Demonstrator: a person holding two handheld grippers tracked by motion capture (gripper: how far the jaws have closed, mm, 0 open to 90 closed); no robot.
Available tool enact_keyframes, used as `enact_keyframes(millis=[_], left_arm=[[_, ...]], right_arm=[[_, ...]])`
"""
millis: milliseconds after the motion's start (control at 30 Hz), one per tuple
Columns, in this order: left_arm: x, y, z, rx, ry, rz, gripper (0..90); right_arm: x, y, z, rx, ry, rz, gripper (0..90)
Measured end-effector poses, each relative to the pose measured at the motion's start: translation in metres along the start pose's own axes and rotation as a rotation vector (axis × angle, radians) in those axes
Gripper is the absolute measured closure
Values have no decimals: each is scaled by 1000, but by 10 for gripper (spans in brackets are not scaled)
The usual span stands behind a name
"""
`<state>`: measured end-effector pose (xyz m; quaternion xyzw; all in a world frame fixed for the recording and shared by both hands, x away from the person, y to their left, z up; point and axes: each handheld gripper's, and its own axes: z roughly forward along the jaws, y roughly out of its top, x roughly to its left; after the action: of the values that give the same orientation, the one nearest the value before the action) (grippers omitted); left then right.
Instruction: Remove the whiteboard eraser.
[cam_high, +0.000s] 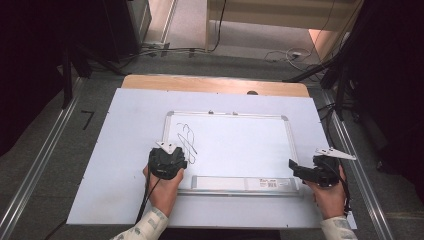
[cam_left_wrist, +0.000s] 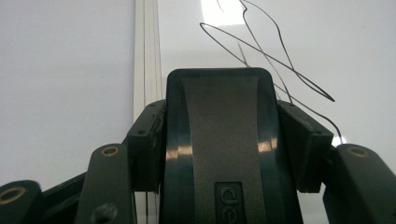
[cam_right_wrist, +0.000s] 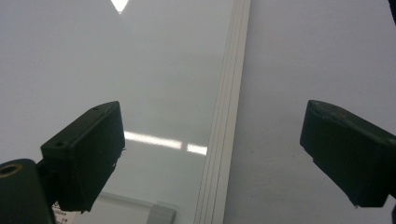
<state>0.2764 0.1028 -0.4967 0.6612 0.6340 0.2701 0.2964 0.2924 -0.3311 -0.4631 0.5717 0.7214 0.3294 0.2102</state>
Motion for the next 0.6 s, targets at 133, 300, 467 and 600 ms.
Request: enact_keyframes(millis=[133,300,467,600], left_arm=[[3,2,-1,11,-15,-4,415],[8,3,-6,15,-15,-15,415],[11,16,-22,-71,13,11,413],[20,19,-23,-61,9,-18,413]], right_arm=[[0,0,0,-1,2,2,54],[0,0,-2,-6,5,4,54],[0,0,-1,-5,8,5,54],[0,0,0,-1,6,0,54]])
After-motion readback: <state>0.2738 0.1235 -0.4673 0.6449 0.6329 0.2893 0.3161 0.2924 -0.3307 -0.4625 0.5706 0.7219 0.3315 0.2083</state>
